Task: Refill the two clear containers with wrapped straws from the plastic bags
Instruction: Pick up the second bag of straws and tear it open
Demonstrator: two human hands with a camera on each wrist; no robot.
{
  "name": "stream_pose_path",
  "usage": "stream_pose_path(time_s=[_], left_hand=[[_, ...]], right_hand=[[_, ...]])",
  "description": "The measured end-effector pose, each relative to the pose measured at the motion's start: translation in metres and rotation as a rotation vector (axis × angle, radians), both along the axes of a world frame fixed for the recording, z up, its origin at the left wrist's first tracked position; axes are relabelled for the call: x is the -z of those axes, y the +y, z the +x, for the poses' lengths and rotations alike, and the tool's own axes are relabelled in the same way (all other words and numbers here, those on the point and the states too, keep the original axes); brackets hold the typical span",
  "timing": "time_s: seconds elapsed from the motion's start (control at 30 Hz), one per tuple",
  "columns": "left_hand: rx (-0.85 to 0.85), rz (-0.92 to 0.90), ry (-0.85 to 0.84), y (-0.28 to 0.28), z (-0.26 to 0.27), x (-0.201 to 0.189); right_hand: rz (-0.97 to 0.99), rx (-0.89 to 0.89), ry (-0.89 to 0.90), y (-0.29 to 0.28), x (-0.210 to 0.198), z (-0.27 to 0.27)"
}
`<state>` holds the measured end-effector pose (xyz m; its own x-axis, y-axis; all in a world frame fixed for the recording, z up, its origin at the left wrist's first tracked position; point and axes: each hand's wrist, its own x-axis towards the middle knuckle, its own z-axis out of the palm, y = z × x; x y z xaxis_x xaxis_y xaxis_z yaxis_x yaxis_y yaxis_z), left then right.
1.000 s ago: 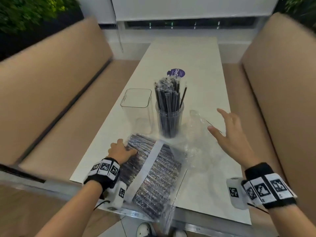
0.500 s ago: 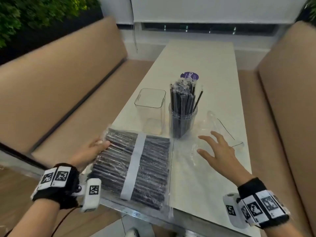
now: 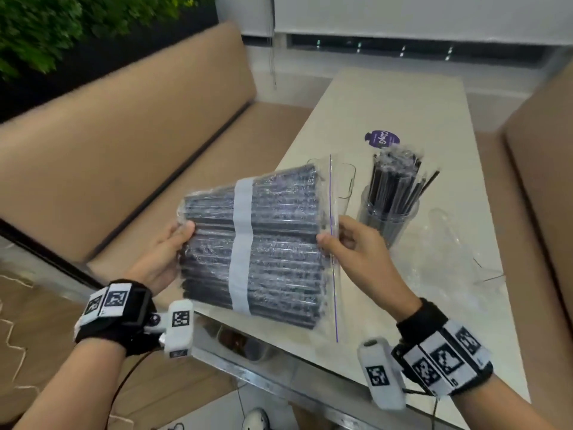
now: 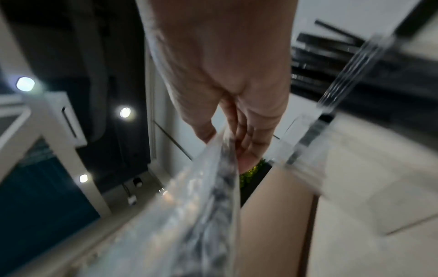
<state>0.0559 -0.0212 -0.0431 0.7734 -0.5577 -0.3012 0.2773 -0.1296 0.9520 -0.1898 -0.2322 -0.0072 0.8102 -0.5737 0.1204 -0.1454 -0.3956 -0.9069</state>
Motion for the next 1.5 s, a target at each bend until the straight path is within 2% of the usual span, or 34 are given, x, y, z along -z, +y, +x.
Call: stream_pose_path(time_s=[0.07,0.1,0.17,0.2,0.27,0.33,0.4,0.47,0.53,0.7,0.8,1.1,1.3,1.5], left_hand=[[-0.009,0.081,-0.027,0.000,0.005,0.001],[-0.014,0.185,-0.103,0.000,0.006,-0.001],[-0.055,0.431,-0.357,-0.002,0.010,-0.008],[-0.100,0.476,-0.503,-0.003,0.011,-0.018],[-0.185,0.299,-0.649,-0.005,0.004,-0.050],[-0.139,0.041,-0.543,-0.012,-0.010,-0.085],[-0.002,-0.036,-0.473,-0.020,-0.027,-0.109],[0.062,-0.022,-0.489,-0.029,-0.037,-0.121],[0.053,0.002,-0.510,-0.033,-0.039,-0.124],[0.076,0.009,-0.407,-0.032,-0.035,-0.127],[0.087,0.000,-0.364,-0.033,-0.037,-0.128],[0.236,-0.016,-0.230,-0.044,-0.051,-0.115],[0.333,-0.038,-0.084,-0.055,-0.055,-0.103],[0.394,-0.047,0.034,-0.057,-0.051,-0.102]], right_hand=[[0.097,-0.031,-0.114,0.012,-0.010,0.020],[0.113,-0.058,-0.148,0.017,-0.017,0.030],[0.099,-0.096,-0.180,0.031,-0.033,0.051],[0.084,-0.107,-0.191,0.038,-0.039,0.060],[0.036,-0.108,-0.215,0.049,-0.047,0.077],[-0.019,-0.095,-0.230,0.058,-0.054,0.093],[-0.026,-0.101,-0.253,0.067,-0.060,0.106],[-0.039,-0.121,-0.287,0.073,-0.063,0.113],[-0.017,-0.146,-0.286,0.073,-0.064,0.115],[0.336,-0.232,-0.190,0.065,-0.070,0.108],[0.476,-0.291,-0.148,0.060,-0.074,0.100],[0.355,-0.100,0.040,0.050,-0.072,0.095],[0.372,-0.060,0.150,0.044,-0.069,0.091],[0.319,-0.047,0.181,0.040,-0.067,0.083]])
